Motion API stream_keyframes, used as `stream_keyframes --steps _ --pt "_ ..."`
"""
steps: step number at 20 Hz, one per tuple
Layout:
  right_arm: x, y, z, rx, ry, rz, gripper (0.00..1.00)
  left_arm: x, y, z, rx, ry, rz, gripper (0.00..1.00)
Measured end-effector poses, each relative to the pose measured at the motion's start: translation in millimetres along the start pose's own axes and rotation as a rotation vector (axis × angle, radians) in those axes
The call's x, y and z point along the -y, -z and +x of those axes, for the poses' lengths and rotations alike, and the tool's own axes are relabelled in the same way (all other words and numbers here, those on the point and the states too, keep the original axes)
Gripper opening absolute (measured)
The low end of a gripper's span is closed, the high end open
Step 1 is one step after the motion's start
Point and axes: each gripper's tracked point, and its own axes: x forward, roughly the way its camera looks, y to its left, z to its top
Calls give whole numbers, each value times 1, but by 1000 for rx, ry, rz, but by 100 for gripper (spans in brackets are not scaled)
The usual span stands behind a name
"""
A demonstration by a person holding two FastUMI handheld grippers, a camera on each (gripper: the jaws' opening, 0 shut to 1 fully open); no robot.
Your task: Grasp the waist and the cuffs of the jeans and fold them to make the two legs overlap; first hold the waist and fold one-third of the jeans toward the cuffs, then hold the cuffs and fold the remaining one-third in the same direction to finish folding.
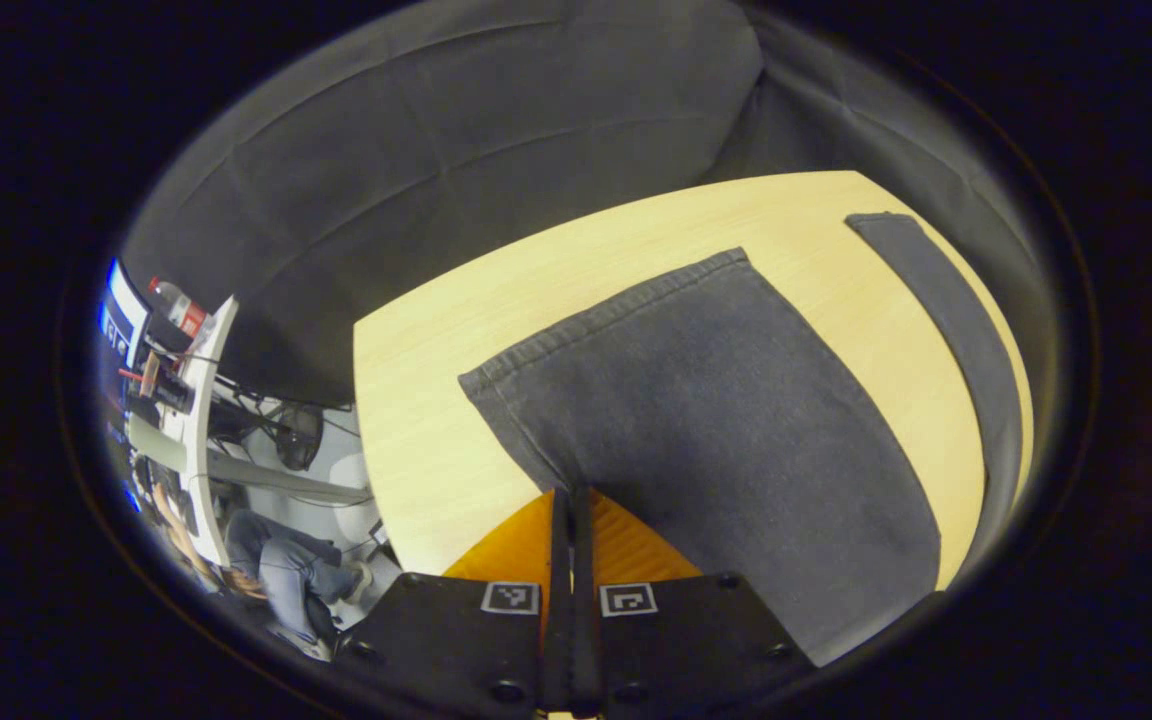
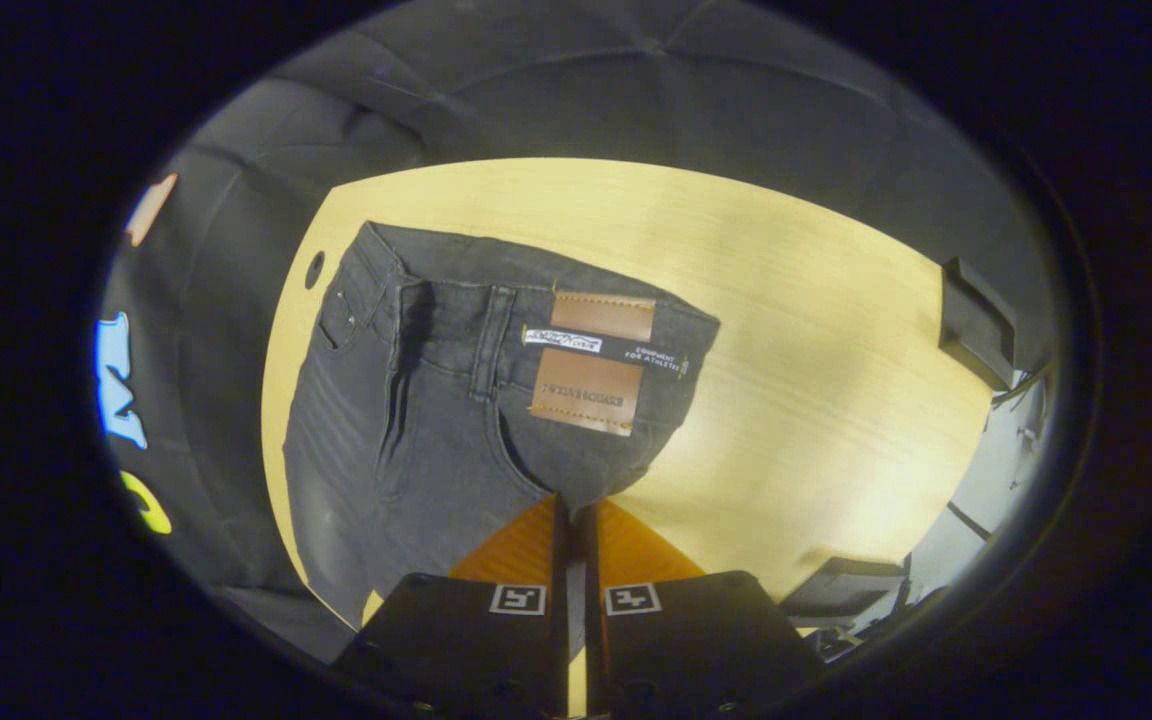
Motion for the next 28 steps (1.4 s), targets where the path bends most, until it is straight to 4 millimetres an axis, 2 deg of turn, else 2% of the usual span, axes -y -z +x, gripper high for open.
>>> stream_keyframes --steps 5,8,11,12,13,16,20,24,28 --pt "0 -1 -11 -1 -47 -89 6 4 -18 -40 53 102 -53 8" --pt "6 -8 -10 17 21 -145 6 12 -15 -63 25 155 -148 8" --pt "-15 -4 -26 29 -21 -102 6 29 -36 -85 49 197 -191 8" --pt "-25 -8 -30 43 -49 -100 6 42 -47 -91 69 216 -171 8" --pt "-30 -13 -30 54 -76 -106 6 57 -57 -99 91 239 -135 8" --pt "-68 -30 -48 70 -165 -69 6 117 -92 -119 163 315 -62 8" --pt "-101 -56 -50 106 -222 -44 6 197 -136 -136 201 404 -27 7" --pt "-143 -81 -39 113 -256 -46 6 278 -178 -147 245 448 28 8" --pt "-177 -102 -14 136 -246 -74 6 365 -210 -145 285 474 79 7"
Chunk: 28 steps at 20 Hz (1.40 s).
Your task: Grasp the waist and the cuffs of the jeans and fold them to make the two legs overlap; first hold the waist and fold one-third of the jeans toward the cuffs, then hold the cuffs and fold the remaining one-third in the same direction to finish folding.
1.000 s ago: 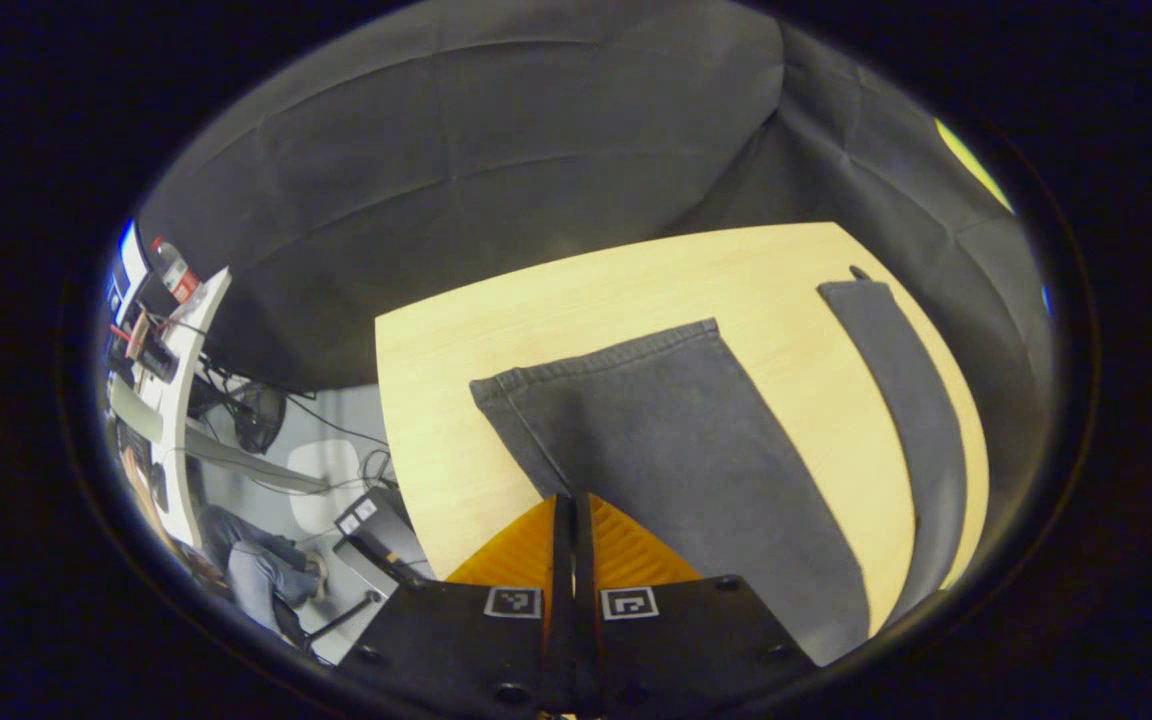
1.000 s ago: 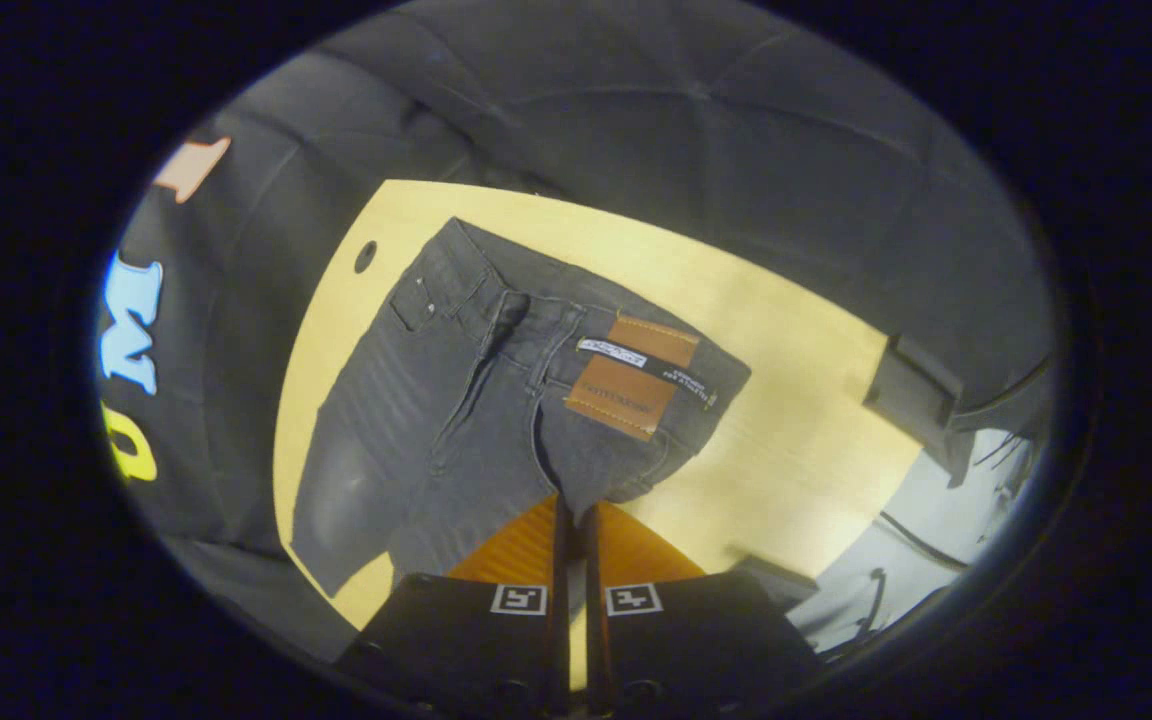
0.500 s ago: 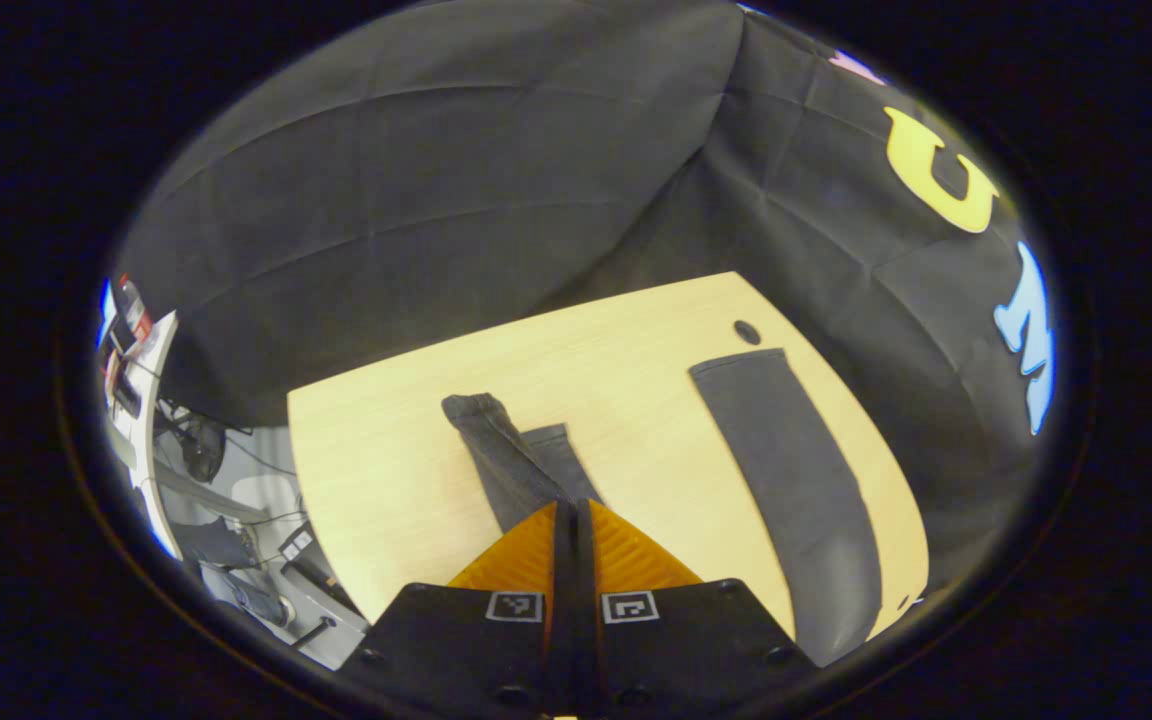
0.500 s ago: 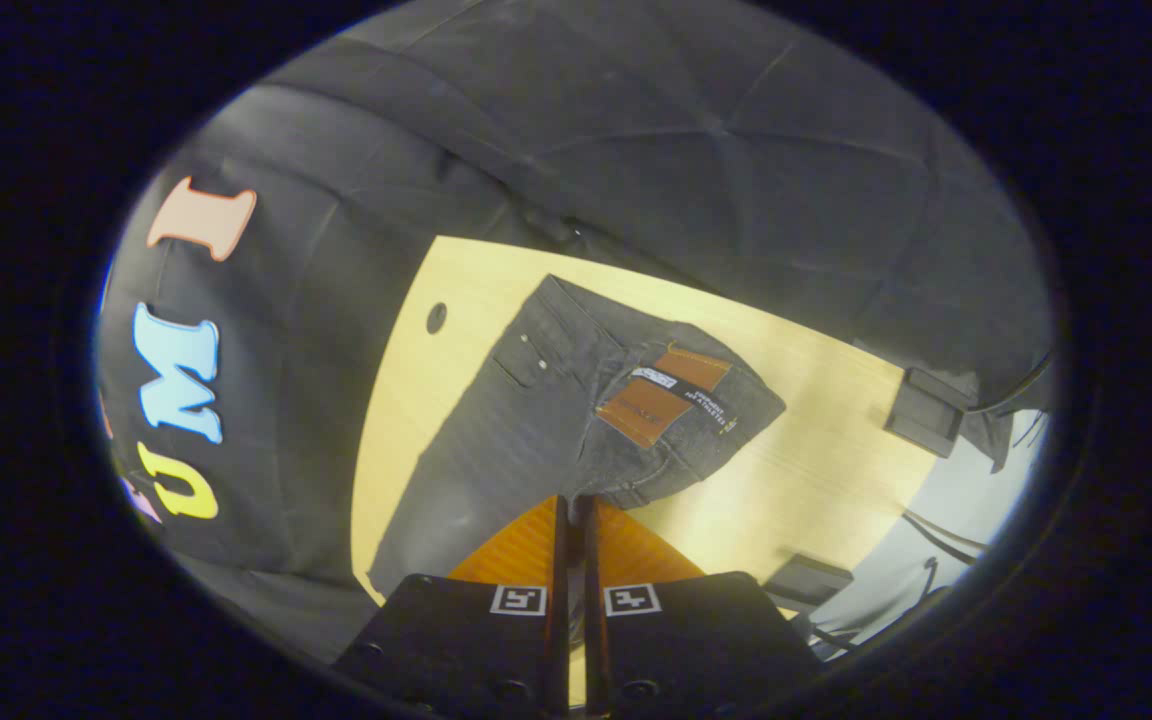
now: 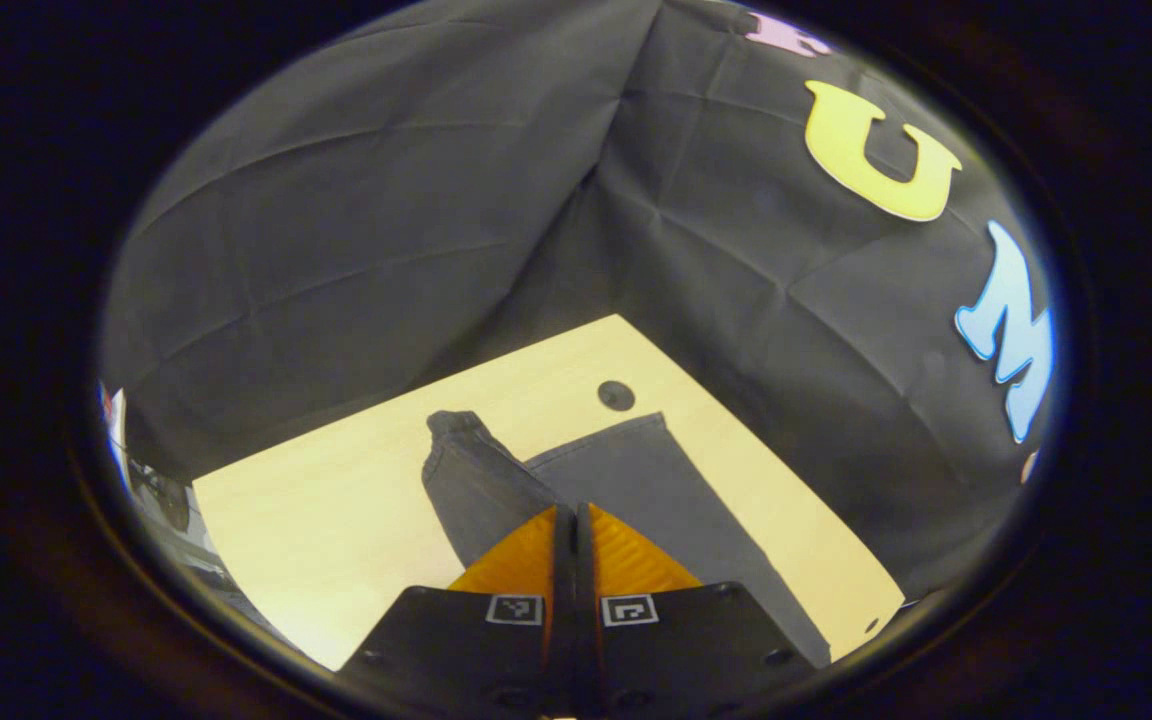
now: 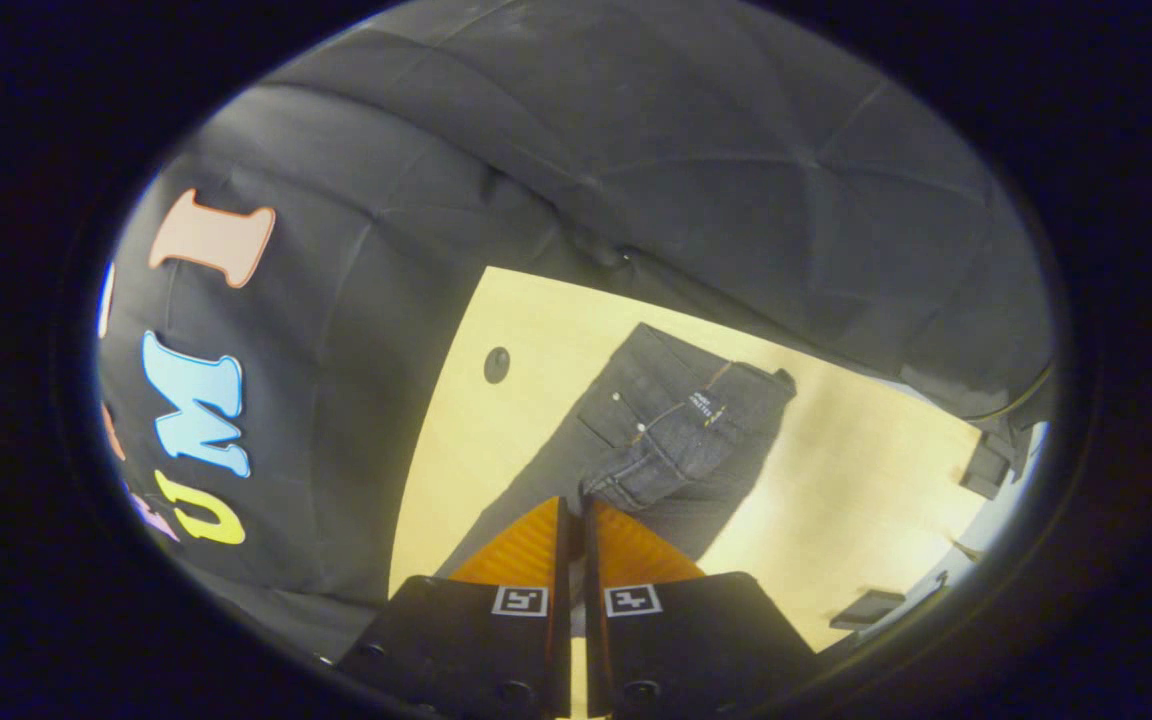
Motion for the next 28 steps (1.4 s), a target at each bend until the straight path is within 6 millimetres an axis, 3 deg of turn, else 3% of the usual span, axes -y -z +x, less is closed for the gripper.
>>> stream_keyframes --steps 4,6,8,10,11,13,14,17,20,24,28 --pt "-3 -13 36 33 45 2 6 64 0 57 -12 21 144 7" --pt "-5 -15 57 51 53 -26 6 82 13 85 -35 14 185 7" --pt "-10 -18 71 86 48 -48 6 86 21 108 -46 -22 246 7" --pt "-22 -22 73 129 -10 -65 7 96 39 116 -87 -12 289 16" --pt "-31 -28 76 159 -41 -70 29 99 40 118 -95 -11 312 43" --pt "-36 -42 69 221 -52 -99 74 119 29 114 -68 42 317 99" --pt "-31 -43 63 233 -42 -107 96 133 20 102 -28 94 306 99" --pt "-18 -40 60 220 -2 -112 96 150 -1 79 41 164 281 100" --pt "15 -32 51 203 31 -74 96 134 5 76 13 123 305 100" --pt "49 -23 35 189 48 11 96 107 33 64 -63 102 266 100" --pt "67 -11 33 152 62 79 96 71 76 22 -126 140 211 100"
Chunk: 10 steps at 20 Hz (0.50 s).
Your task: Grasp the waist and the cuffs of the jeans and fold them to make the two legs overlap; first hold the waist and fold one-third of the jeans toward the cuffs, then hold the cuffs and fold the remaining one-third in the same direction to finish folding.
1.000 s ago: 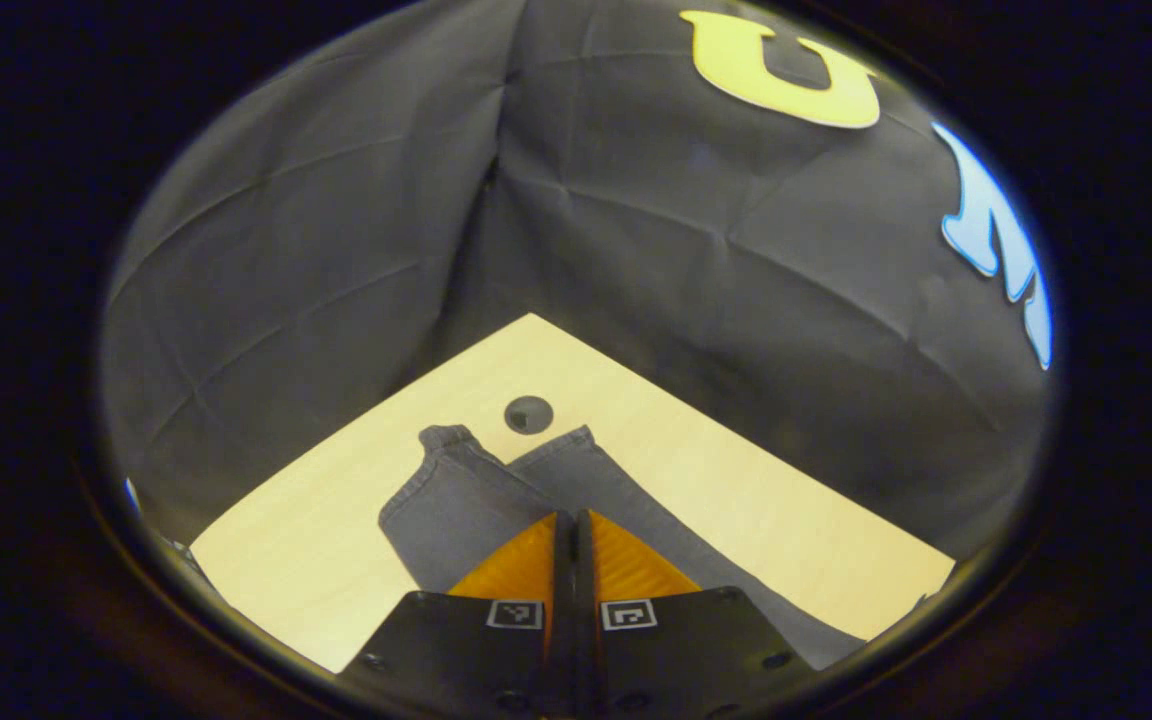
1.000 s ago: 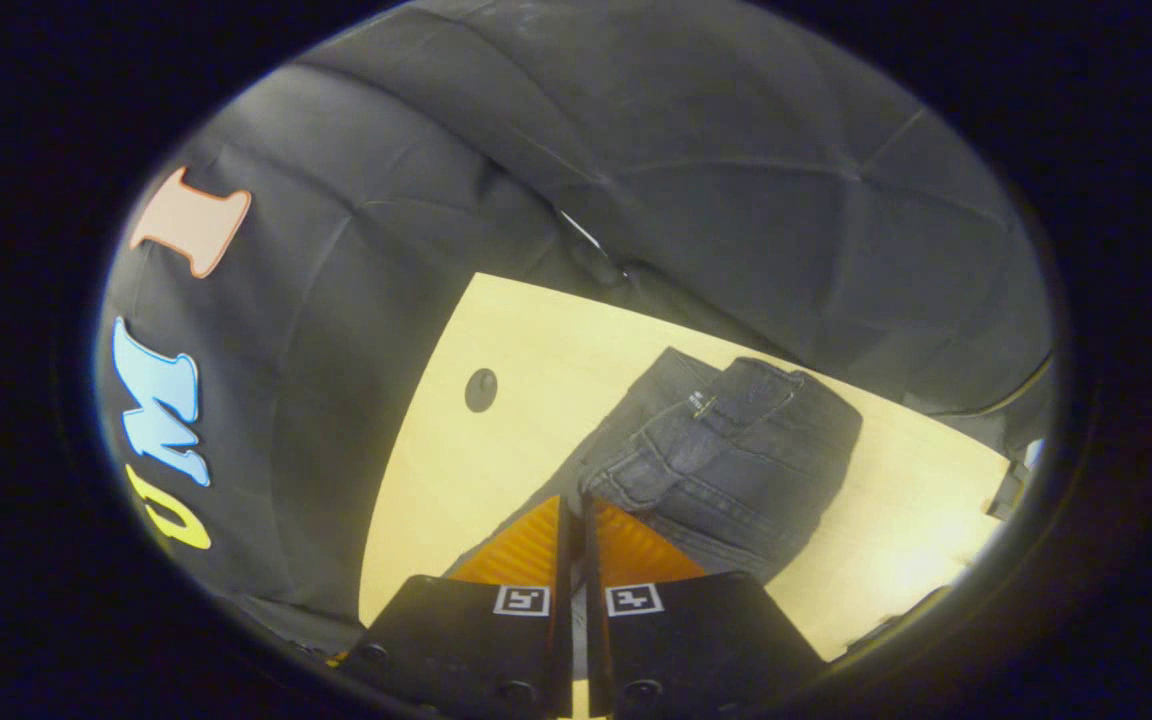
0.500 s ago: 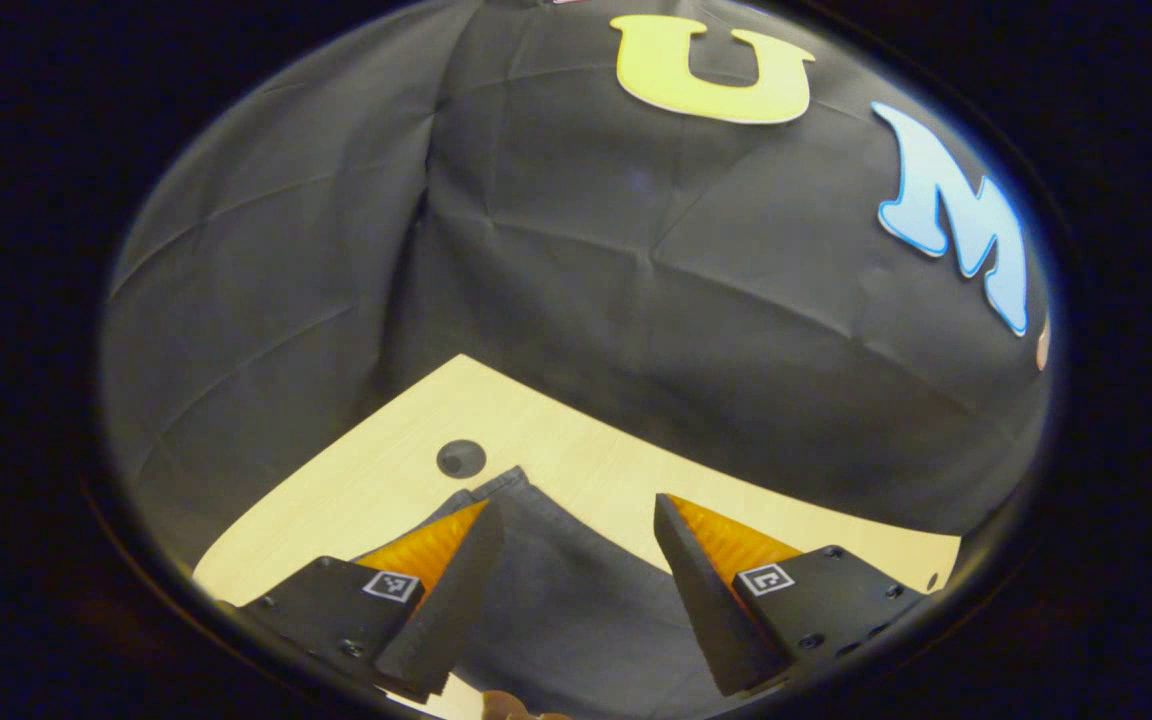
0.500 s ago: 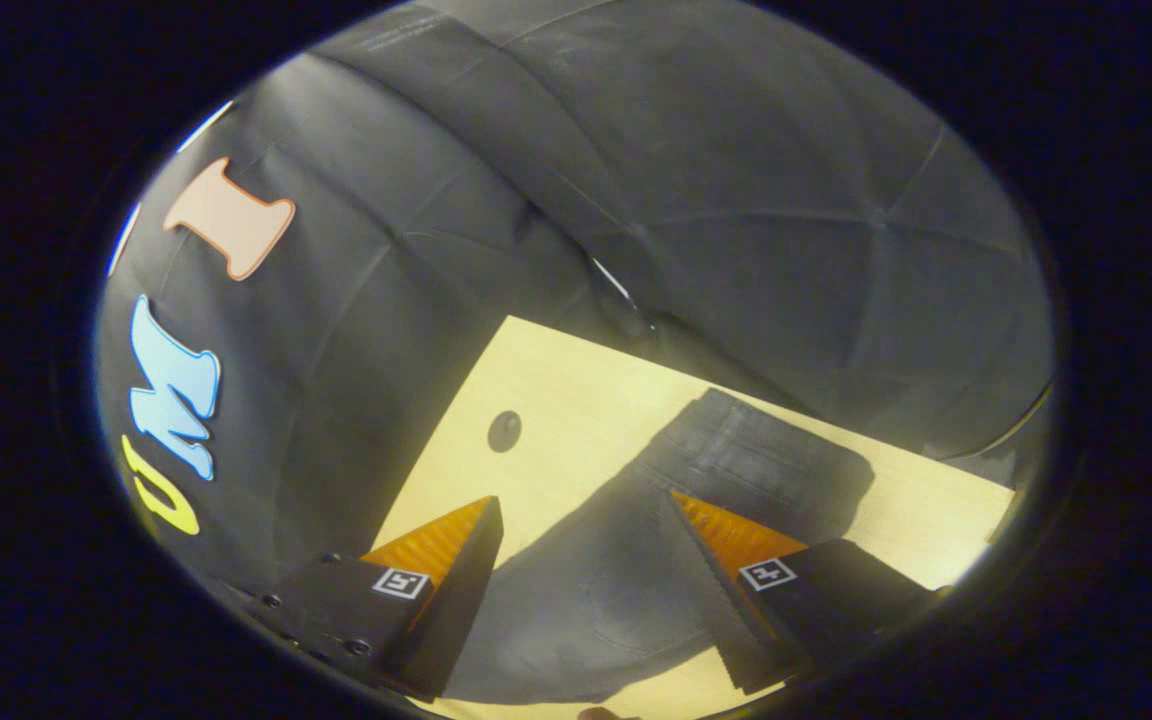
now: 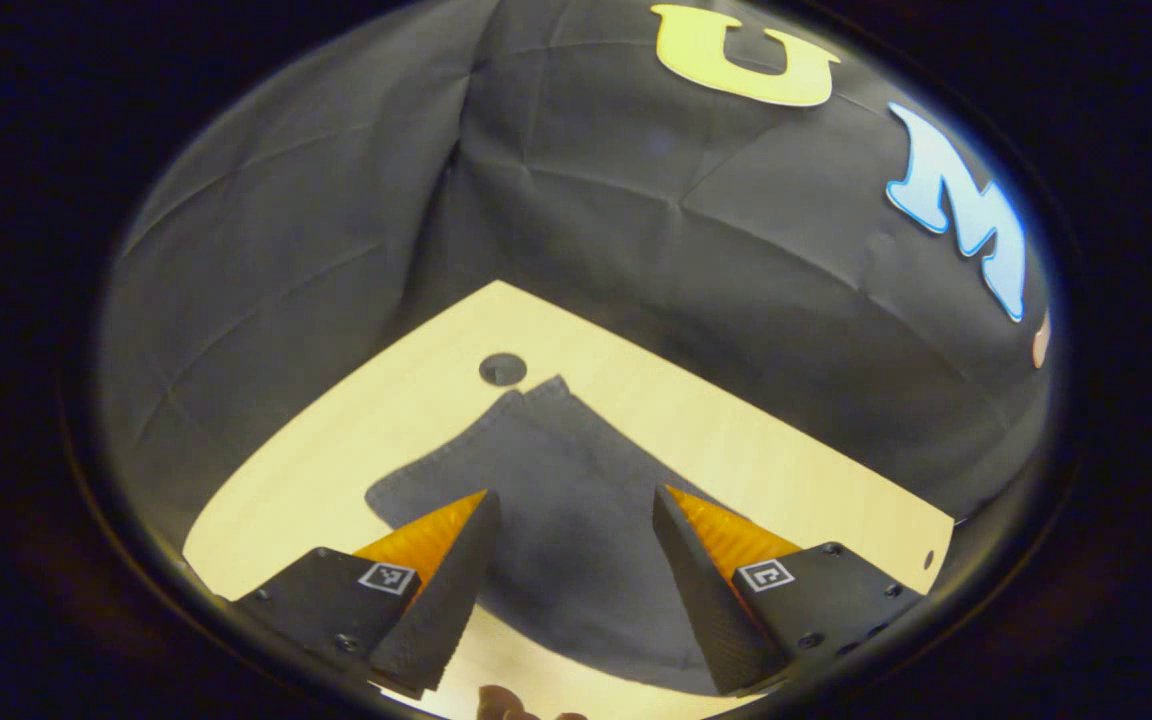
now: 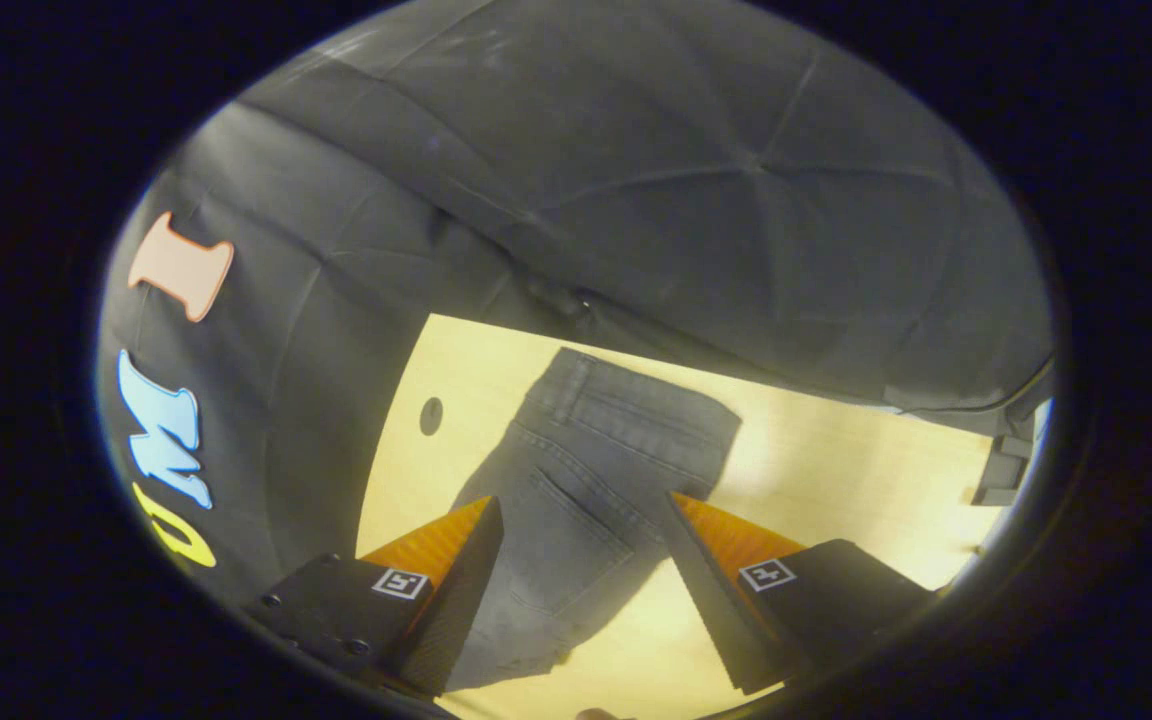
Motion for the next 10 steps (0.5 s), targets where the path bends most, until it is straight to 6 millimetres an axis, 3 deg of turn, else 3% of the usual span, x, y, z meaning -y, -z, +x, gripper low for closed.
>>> stream_keyframes --steps 2,4,9,10 --pt "12 8 13 -46 48 21 96 -14 16 -28 16 25 -11 100" --pt "19 13 30 -62 98 35 96 -44 38 -61 33 8 -7 100" --pt "24 10 47 -54 132 79 97 -148 81 -151 95 -97 -94 100" --pt "30 10 47 -59 160 107 91 -168 87 -169 112 -128 -134 100"
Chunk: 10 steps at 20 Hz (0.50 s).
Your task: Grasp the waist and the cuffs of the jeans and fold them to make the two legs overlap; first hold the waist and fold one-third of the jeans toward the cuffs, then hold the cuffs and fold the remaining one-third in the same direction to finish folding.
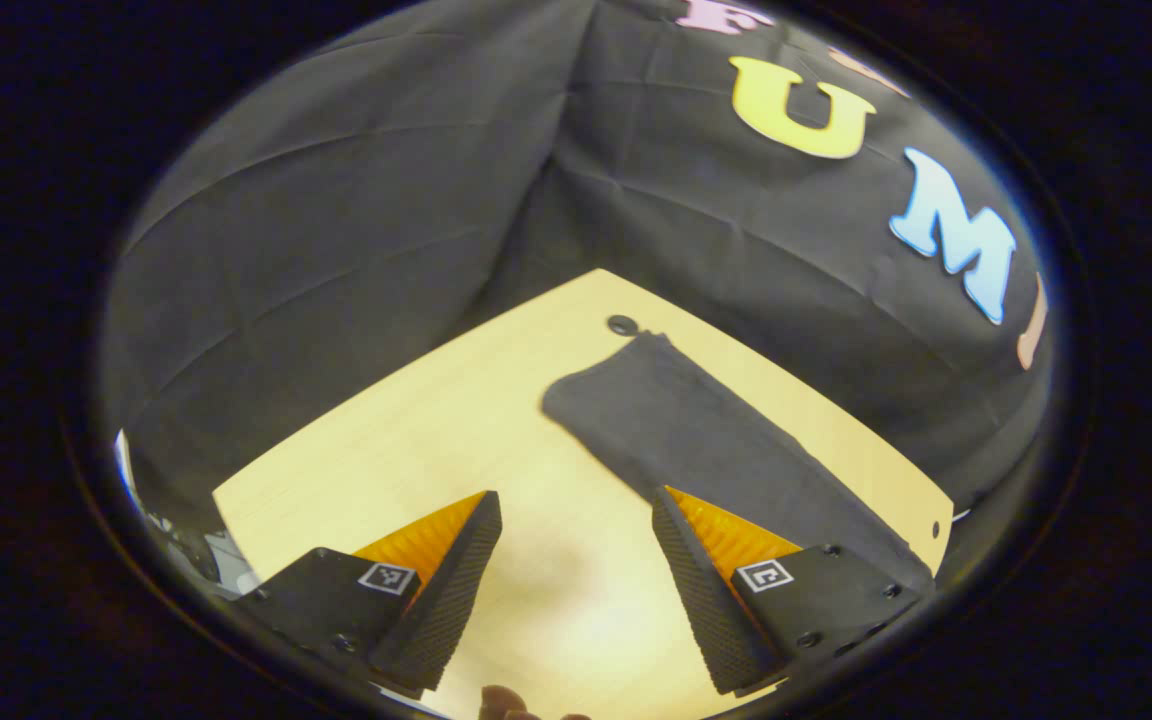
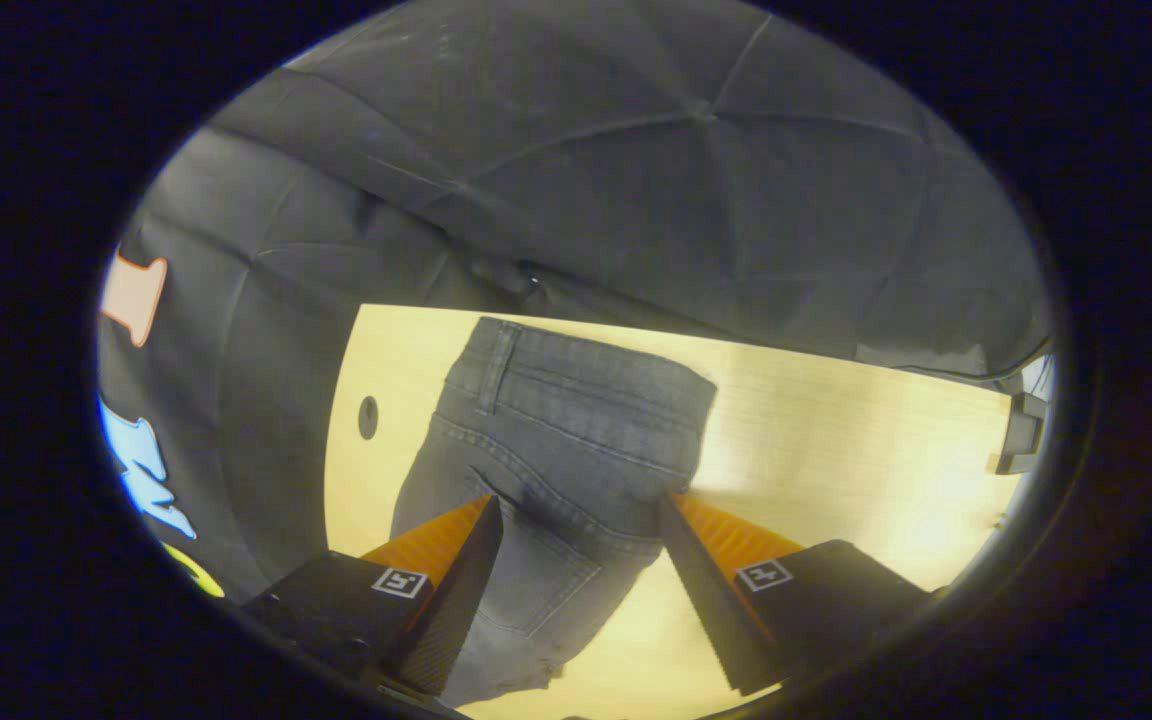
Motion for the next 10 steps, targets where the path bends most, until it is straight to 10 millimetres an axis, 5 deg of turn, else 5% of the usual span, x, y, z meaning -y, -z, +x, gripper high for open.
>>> stream_keyframes --steps 1,4,5,6,10 --pt "3 -2 -1 6 27 30 91 -17 4 -15 12 -19 -45 100" --pt "9 1 8 -8 80 -51 56 -53 21 -43 25 -60 -156 98" --pt "12 0 7 -19 104 -130 53 -58 29 -47 24 -61 -188 98" --pt "12 -3 6 -23 132 -203 40 -59 34 -48 17 -62 -217 98" --pt "11 -5 0 -26 130 -307 26 -36 49 -52 5 -33 -256 98"
